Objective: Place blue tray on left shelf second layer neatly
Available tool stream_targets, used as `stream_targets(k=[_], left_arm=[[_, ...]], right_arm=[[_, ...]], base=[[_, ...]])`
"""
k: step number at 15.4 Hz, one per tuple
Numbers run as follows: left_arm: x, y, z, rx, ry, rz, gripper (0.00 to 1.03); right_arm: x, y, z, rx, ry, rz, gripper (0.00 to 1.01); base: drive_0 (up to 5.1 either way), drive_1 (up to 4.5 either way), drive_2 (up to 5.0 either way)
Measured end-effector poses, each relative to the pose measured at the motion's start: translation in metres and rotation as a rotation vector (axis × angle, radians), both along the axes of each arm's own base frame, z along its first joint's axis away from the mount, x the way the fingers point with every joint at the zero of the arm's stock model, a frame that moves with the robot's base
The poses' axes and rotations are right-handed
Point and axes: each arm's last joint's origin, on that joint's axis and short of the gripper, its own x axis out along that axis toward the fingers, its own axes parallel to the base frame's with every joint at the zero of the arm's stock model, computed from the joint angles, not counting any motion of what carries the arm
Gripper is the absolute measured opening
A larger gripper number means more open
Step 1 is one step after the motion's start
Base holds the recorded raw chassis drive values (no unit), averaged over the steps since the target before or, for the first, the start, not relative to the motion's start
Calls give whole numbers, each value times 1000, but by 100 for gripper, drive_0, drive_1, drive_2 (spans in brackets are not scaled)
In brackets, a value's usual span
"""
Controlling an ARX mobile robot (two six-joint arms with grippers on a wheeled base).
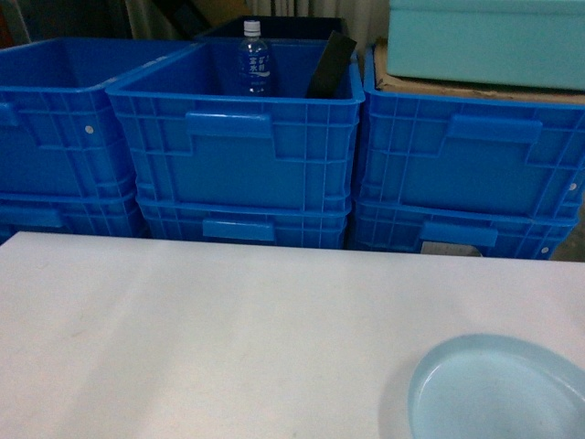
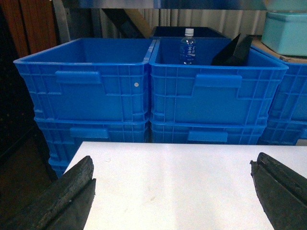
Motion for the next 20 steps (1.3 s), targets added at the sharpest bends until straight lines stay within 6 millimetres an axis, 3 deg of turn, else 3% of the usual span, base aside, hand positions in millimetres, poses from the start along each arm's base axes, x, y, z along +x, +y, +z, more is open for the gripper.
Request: stream_targets(k=[2,4,7,13,16,20], left_arm=[[0,0,0,0,0,0,98],[0,0,0,0,0,0,98],[0,0,0,0,0,0,98],[0,0,0,0,0,0,98],[0,0,0,0,0,0,98],[0,0,0,0,0,0,98]], right_arm=[[6,5,32,-87,-165,38,2],[4,10,51,-125,-248,70,2],[-6,12,79,-162,-362,83,2],[-41,16,165,-212,-735,49,2],[-63,19,190,-197,-814,33,2],[-91,24,206,-163,-864,34,2]], base=[[0,0,0],[0,0,0],[0,0,0],[0,0,0],[0,0,0],[0,0,0]])
